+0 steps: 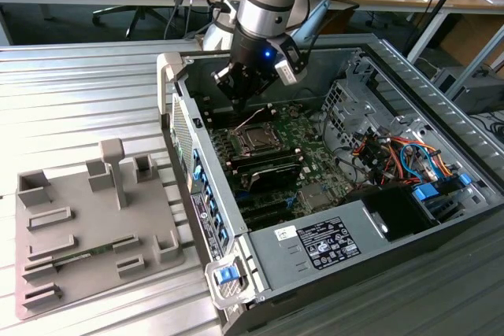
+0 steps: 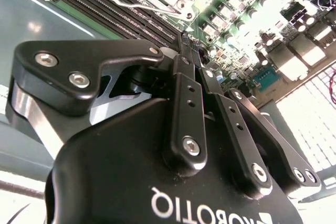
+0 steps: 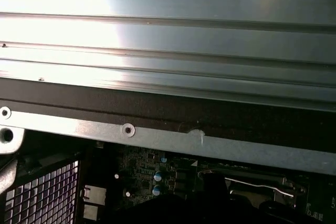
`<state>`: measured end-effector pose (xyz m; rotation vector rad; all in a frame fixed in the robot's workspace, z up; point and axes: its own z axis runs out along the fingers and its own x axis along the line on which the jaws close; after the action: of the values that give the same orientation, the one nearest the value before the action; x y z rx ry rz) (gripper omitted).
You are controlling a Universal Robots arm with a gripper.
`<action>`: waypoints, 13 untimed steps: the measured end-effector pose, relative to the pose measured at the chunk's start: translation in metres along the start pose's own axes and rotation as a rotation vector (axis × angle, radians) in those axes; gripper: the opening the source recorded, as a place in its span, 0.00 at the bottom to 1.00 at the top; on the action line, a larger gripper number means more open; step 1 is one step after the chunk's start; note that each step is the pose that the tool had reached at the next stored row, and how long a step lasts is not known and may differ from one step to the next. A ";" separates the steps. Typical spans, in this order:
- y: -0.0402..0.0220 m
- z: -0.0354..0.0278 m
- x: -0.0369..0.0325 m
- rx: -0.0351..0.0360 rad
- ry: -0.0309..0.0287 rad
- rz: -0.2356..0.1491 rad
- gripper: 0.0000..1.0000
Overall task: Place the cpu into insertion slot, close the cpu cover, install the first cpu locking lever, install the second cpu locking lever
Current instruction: 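Install the first cpu locking lever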
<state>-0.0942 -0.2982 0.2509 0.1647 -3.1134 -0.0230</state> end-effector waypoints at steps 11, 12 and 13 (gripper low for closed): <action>-0.0004 0.0066 -0.0025 -0.0002 0.0019 0.000 0.11; -0.0004 0.0076 -0.0032 -0.0002 0.0026 0.000 0.11; -0.0006 0.0088 -0.0040 -0.0003 0.0034 0.000 0.11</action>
<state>-0.0903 -0.2982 0.2420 0.1644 -3.1100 -0.0232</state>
